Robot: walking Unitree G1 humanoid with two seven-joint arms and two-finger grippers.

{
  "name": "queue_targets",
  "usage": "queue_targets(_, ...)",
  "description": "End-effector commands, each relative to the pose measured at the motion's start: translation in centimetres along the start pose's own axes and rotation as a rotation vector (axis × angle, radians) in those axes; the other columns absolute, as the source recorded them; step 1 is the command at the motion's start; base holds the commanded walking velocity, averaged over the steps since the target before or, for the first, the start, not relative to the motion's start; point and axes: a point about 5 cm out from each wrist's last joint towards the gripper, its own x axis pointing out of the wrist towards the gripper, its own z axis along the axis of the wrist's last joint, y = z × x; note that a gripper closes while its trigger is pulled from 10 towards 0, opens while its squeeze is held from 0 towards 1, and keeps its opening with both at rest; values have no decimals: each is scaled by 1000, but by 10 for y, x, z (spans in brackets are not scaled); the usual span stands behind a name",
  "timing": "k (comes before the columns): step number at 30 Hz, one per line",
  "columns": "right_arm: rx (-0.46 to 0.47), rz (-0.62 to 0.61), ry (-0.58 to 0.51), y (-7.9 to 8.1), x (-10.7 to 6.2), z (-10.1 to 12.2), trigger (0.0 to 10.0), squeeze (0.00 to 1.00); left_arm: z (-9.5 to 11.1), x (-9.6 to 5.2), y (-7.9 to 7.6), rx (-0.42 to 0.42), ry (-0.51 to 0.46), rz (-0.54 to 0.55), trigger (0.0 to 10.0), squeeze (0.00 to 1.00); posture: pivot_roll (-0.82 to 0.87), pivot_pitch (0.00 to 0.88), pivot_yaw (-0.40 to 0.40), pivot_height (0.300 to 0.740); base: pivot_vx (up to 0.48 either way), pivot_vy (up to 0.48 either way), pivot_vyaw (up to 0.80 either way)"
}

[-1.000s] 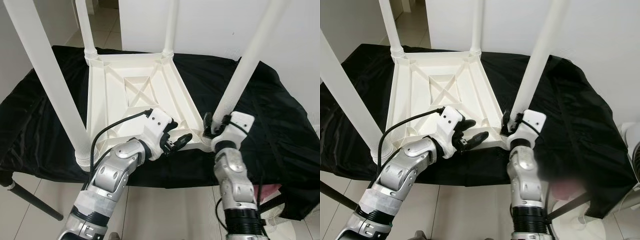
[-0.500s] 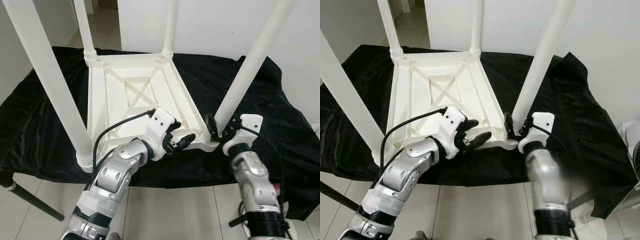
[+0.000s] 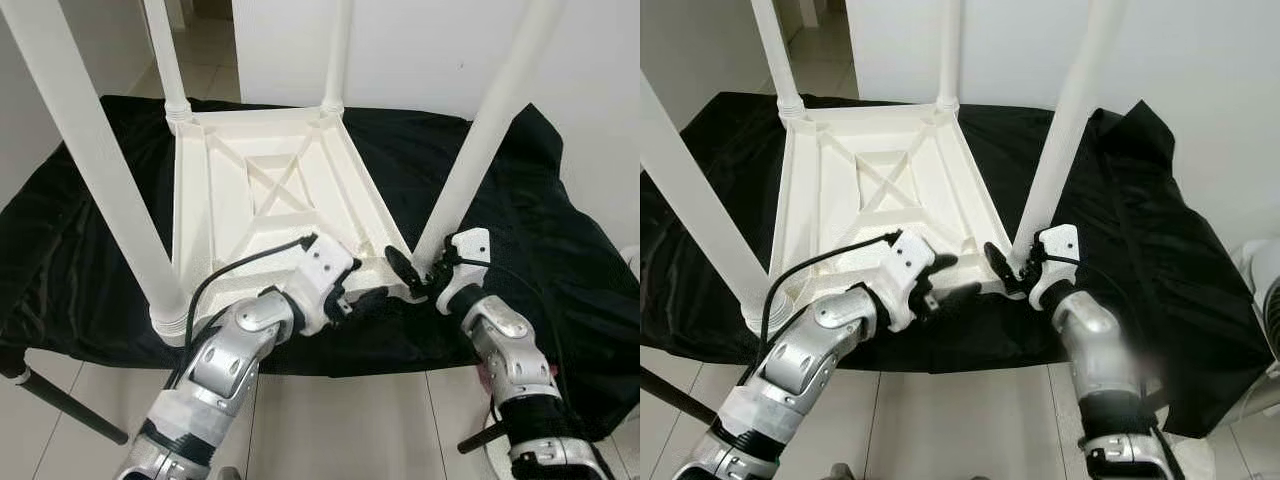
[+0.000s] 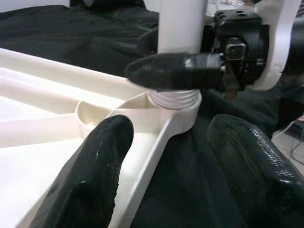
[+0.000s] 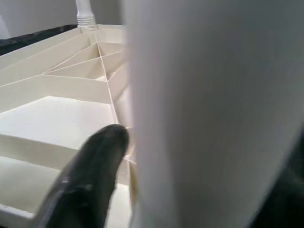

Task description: Building children table

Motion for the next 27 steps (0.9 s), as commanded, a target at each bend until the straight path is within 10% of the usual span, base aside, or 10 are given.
queue_targets(1, 10, 37, 1, -1, 3, -2, 0, 0, -5, 1, -2, 22, 25, -43, 10000, 0, -28, 8, -38, 740, 0, 0, 0)
queue_targets(11, 28, 15, 0, -8, 2, -5, 0, 0, -6, 2, 2, 27, 26, 2, 10000, 0, -18, 5, -53, 740, 0, 0, 0)
queue_targets(12, 38, -6, -2, -8, 1, -5, 8275, 0, -7, 2, 2, 28, 26, 6, 10000, 0, -16, 4, -53, 740, 0, 0, 0)
queue_targets(14, 38, -6, -2, -8, 1, -5, 8275, 0, -7, 2, 2, 28, 26, 6, 10000, 0, -16, 4, -53, 740, 0, 0, 0)
queue_targets(15, 47, -18, -5, -9, 1, -6, 10000, 0, -7, 2, 2, 30, 25, 6, 10000, 0, -16, 2, -53, 740, 0, 0, 0)
queue_targets(27, 134, -360, 35, -5, 6, -13, 10000, 0, -7, 4, 5, 40, 24, 12, 10000, 0, -26, 0, -43, 740, 0, 0, 0)
